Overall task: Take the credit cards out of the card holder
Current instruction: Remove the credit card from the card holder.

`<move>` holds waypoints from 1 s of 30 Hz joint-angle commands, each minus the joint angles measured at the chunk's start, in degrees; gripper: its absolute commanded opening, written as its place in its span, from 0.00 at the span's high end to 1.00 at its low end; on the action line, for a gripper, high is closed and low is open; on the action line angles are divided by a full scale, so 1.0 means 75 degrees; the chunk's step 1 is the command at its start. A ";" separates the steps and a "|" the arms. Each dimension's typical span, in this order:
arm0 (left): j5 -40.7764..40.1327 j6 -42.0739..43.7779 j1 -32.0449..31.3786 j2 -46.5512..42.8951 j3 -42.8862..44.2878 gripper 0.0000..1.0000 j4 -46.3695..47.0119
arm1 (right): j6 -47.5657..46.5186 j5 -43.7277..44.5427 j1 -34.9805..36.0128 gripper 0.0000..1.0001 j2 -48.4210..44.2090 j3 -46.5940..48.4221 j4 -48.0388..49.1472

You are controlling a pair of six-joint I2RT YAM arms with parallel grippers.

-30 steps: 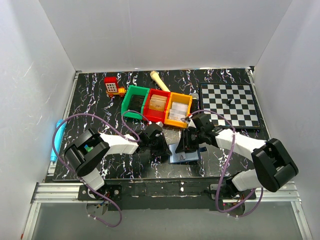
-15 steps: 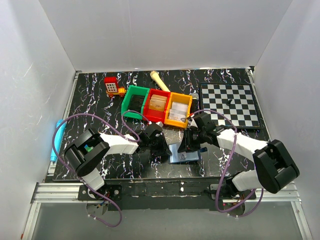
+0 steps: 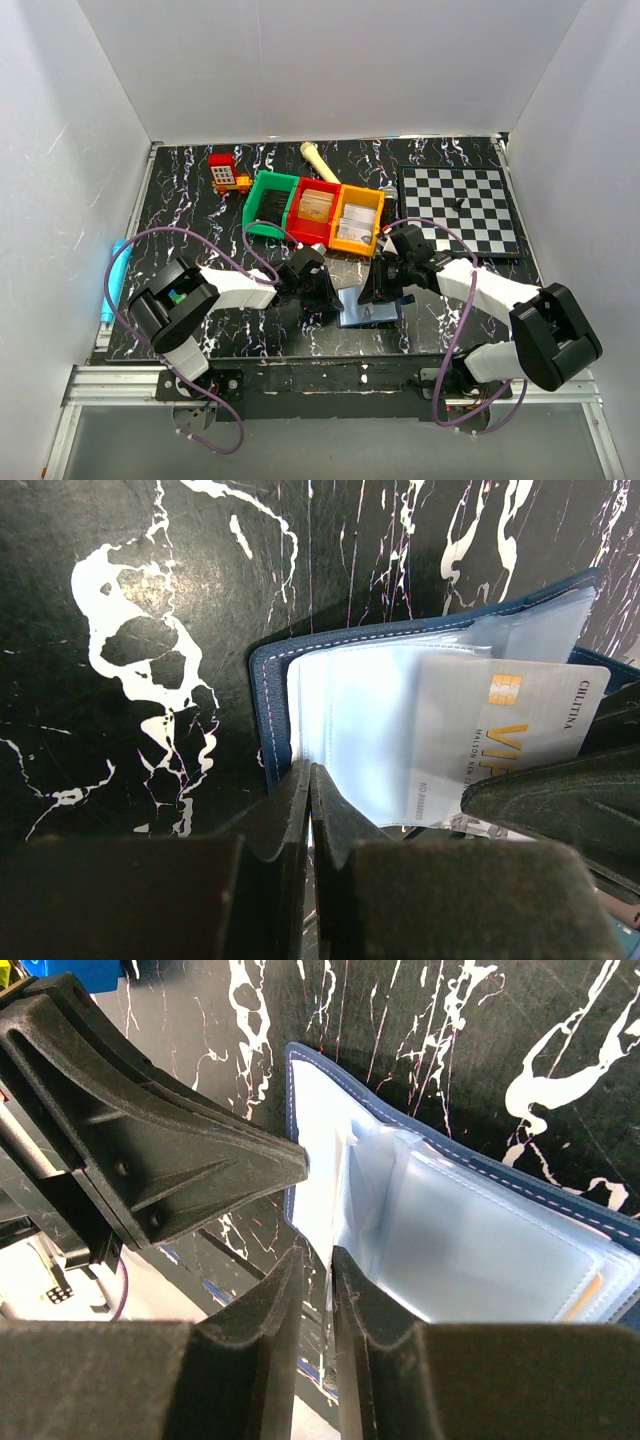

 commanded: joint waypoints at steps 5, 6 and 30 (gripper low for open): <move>-0.0931 0.0470 0.0001 0.0462 -0.0579 1.00 -0.1796 | -0.0119 0.0037 -0.0072 0.88 -0.0191 0.0084 0.0012; -0.0919 0.0482 0.0001 0.0438 -0.0602 1.00 -0.1784 | -0.0142 0.0072 -0.0072 0.90 -0.0202 0.0084 -0.0023; -0.0533 0.1347 -0.0069 -0.0733 -0.0720 0.64 -0.1280 | -0.1067 0.0670 -0.0294 0.99 -0.1233 0.0833 -0.1780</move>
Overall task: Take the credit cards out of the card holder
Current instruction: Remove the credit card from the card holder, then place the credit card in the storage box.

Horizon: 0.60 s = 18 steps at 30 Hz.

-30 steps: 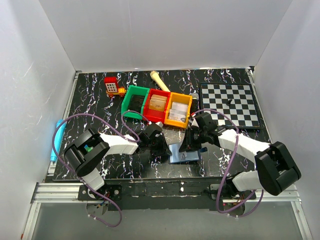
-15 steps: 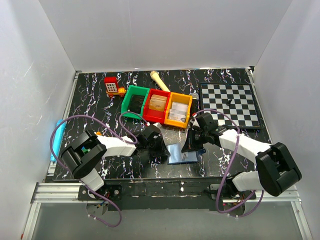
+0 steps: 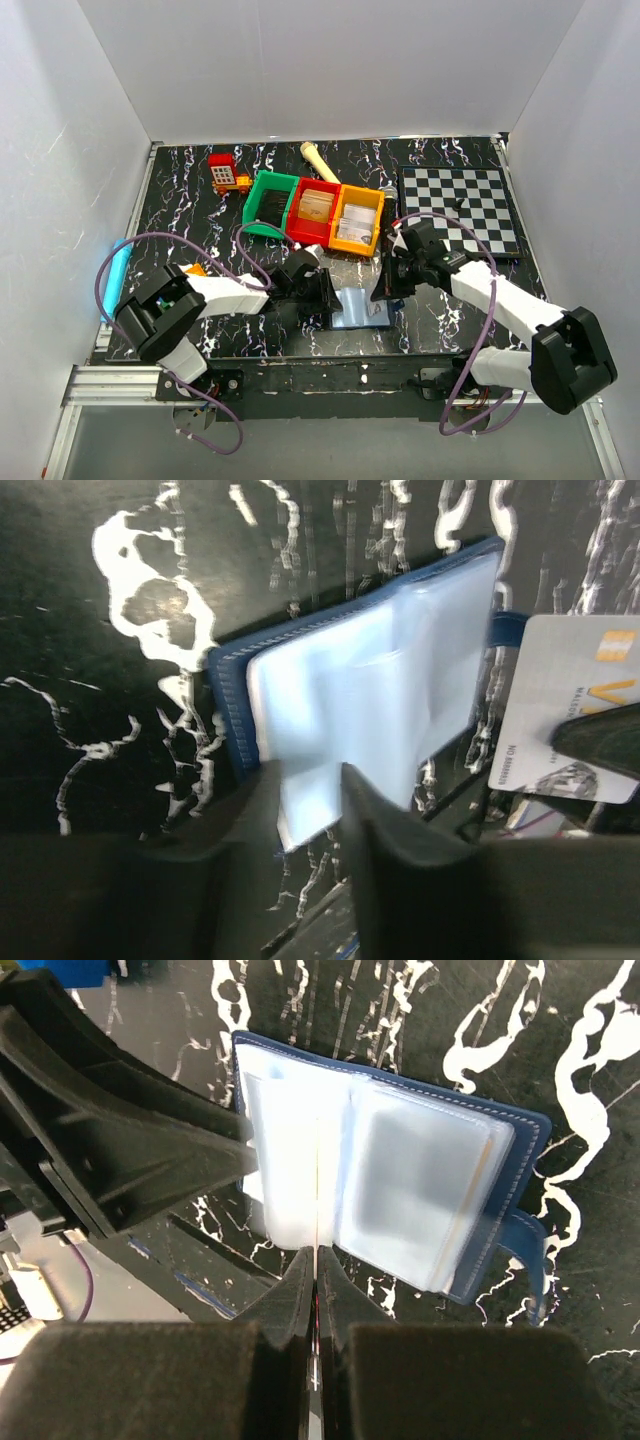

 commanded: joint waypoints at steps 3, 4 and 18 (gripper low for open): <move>-0.0302 0.1411 -0.0131 -0.0560 -0.0005 0.38 -0.1516 | -0.0564 0.0137 -0.0047 0.99 -0.0491 0.0928 -0.0806; -0.0337 0.1482 -0.0142 -0.0712 0.0088 0.33 -0.1598 | -0.0599 0.0137 -0.0035 0.99 -0.0514 0.0987 -0.0841; -0.1250 0.1623 -0.0166 -0.2950 0.1074 0.20 -0.2864 | -0.1255 -0.0320 0.0222 0.99 -0.0948 0.1620 -0.1088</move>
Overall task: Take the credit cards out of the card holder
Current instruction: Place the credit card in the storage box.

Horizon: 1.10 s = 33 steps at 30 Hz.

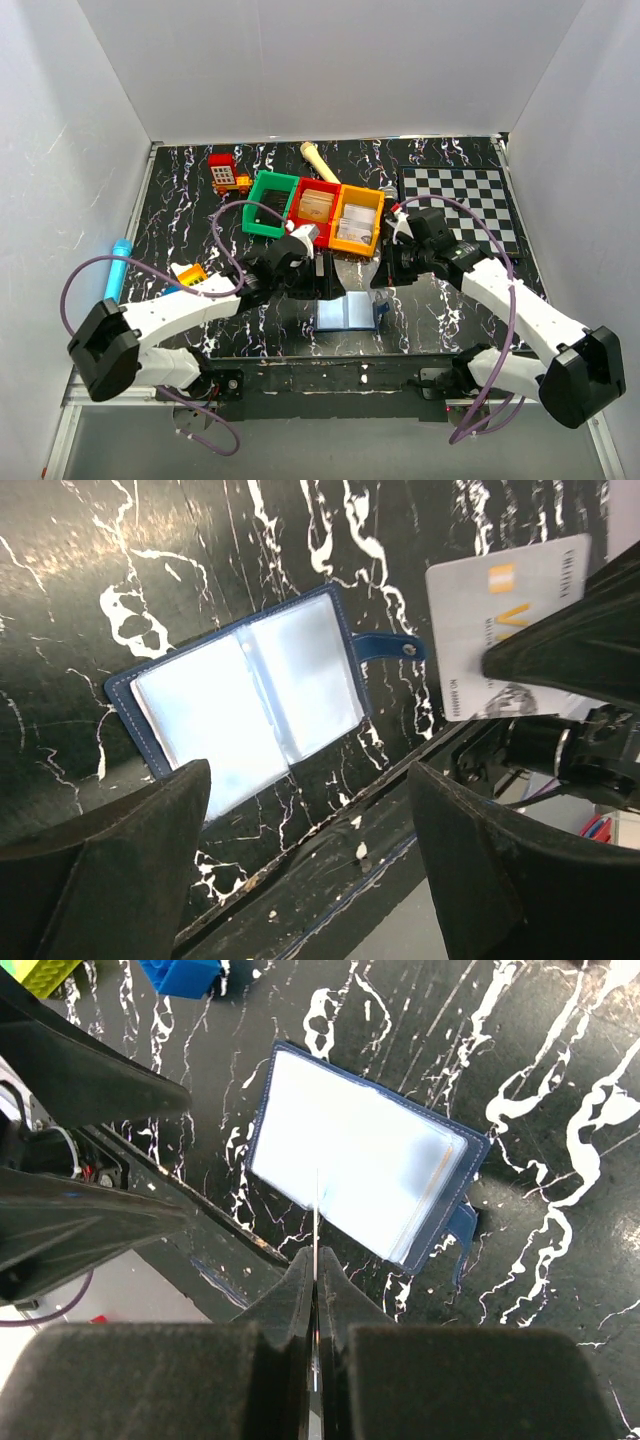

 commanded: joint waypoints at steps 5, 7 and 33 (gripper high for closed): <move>-0.0433 0.0733 0.0000 -0.2362 -0.1074 0.25 0.1408 | -0.0908 -0.1336 0.0665 0.99 -0.0313 0.0554 0.0113; 0.0388 0.0875 0.0117 -0.2996 -0.1744 0.26 0.2537 | -0.0967 -0.2379 0.0841 0.99 -0.0266 0.0566 0.0417; 0.3838 0.1180 0.0305 -0.3081 -0.2214 0.86 0.4521 | -0.1940 -0.3848 0.1685 0.99 -0.0020 0.1281 -0.0144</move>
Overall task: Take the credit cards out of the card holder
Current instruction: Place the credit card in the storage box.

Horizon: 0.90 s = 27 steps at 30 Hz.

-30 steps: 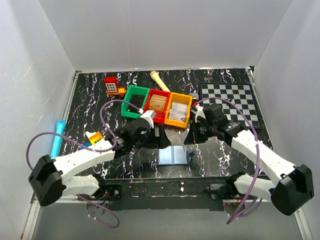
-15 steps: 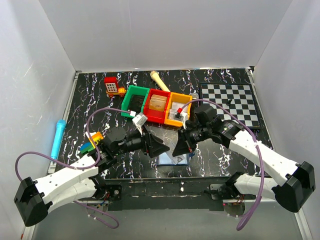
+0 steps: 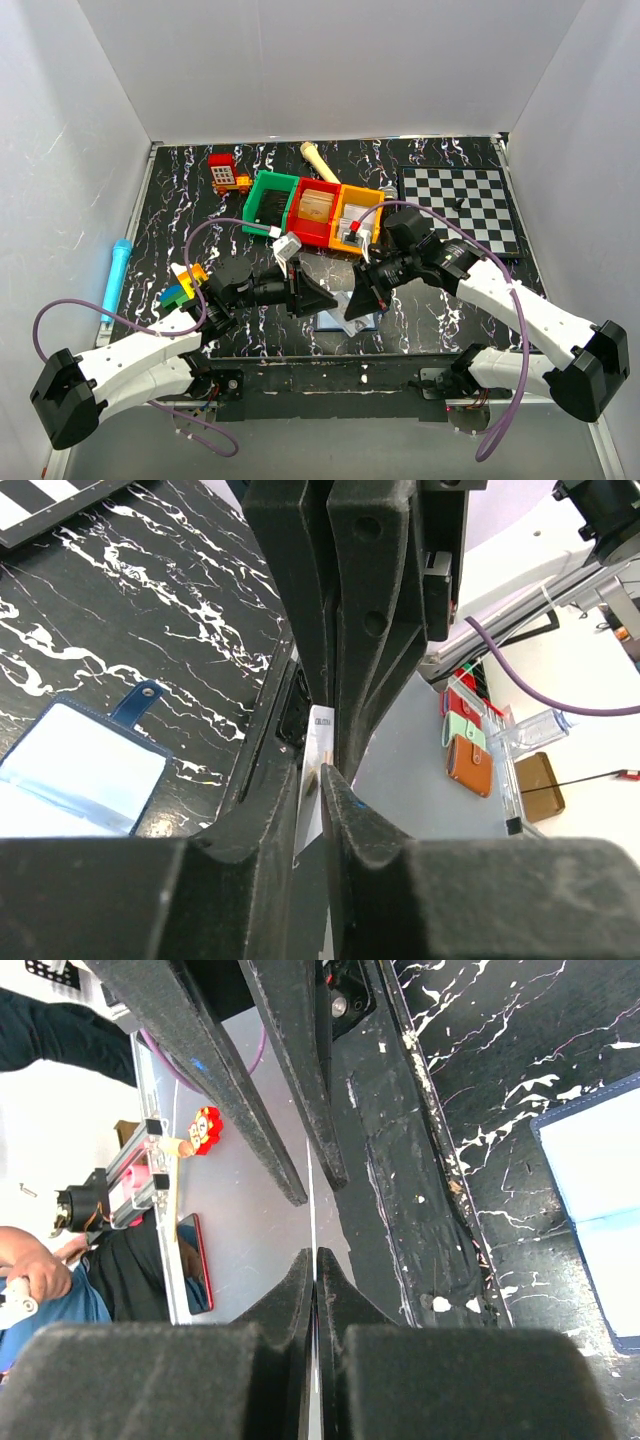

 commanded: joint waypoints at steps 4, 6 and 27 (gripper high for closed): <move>0.0370 0.0026 0.0016 0.0043 -0.0076 0.96 0.0368 | -0.0273 -0.0208 0.0071 0.99 -0.0038 0.0377 -0.0016; 0.0487 0.0014 0.0016 0.0114 -0.0076 1.00 0.0439 | -0.0308 -0.0196 0.0082 0.99 -0.0038 0.0377 -0.0027; -0.0767 -0.1778 0.0543 -0.1198 -0.1669 1.00 0.2676 | 0.1028 0.2502 -0.0081 0.41 -0.1821 -0.0222 0.2213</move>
